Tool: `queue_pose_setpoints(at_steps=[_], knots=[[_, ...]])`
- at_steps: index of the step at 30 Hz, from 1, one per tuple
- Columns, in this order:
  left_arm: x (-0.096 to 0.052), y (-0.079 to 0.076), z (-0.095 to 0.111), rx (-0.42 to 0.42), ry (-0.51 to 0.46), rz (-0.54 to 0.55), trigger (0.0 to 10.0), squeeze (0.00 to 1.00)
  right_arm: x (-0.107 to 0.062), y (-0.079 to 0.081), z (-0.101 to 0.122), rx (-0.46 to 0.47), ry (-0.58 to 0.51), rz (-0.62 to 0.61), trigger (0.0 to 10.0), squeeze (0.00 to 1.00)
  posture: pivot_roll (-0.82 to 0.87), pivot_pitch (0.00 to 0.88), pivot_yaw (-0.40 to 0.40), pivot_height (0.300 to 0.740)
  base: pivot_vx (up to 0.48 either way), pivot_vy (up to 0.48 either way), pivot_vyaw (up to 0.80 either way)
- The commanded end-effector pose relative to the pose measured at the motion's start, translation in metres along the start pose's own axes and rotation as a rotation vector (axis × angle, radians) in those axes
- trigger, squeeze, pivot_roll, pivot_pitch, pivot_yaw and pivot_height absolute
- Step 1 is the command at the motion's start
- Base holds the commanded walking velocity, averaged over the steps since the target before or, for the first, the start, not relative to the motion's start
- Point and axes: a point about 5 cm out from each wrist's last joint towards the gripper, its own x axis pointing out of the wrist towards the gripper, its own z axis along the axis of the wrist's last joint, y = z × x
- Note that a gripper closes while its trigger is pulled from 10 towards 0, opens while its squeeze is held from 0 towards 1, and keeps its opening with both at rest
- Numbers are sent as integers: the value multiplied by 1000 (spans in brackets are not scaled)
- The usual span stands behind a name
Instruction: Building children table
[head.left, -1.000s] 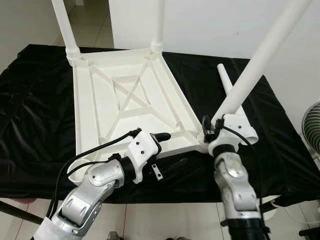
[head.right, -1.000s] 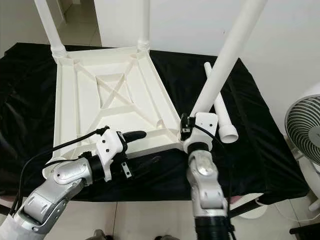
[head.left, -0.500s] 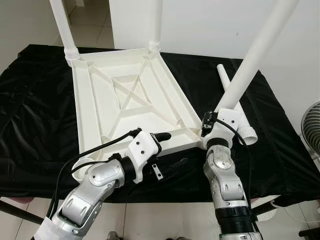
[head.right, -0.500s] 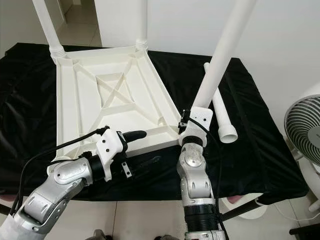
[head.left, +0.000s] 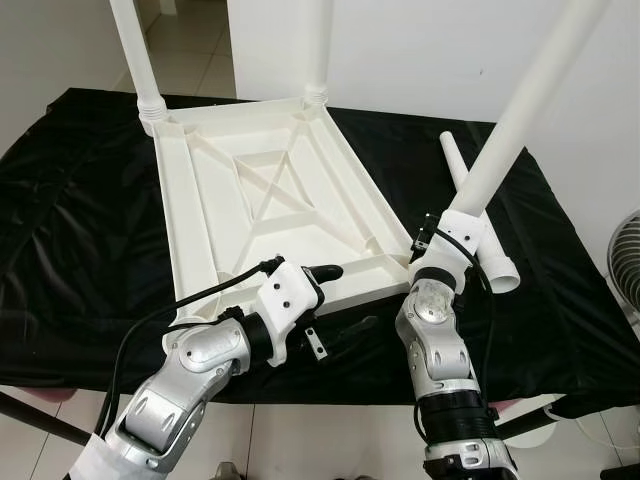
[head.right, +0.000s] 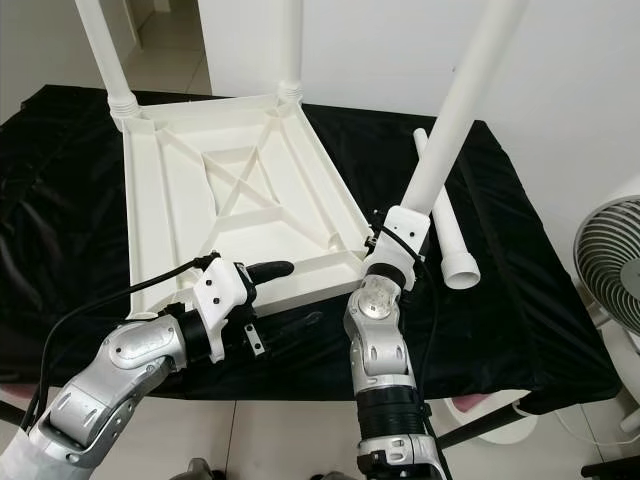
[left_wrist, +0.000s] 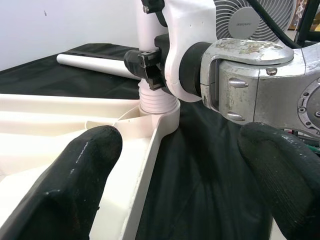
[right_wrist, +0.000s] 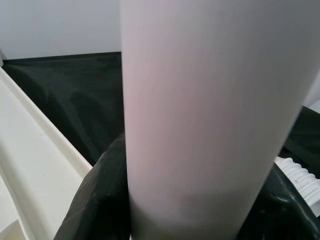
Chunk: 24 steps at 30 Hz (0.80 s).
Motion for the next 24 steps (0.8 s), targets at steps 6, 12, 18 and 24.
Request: queue_pose_setpoints(at_steps=[6, 12, 18, 24], knots=[[-1, 1, -2, 8, 13, -1, 10000, 0, 0, -10, -28, -31, 120, -58, 10000, 0, 128, 91, -41, 740, 0, 0, 0], [-1, 1, -2, 9, 14, -2, 10000, 0, 1, -10, -28, -26, 122, -81, 10000, 0, 127, 91, -40, 740, 0, 0, 0], [-1, 1, -2, 6, 13, -4, 10000, 0, 2, -12, -29, -15, 127, -119, 10000, 0, 125, 90, -40, 740, 0, 0, 0], [-1, 0, -1, 7, 11, -6, 10000, 0, 3, -10, -26, 0, 111, -126, 10000, 0, 127, 93, -42, 740, 0, 0, 0]])
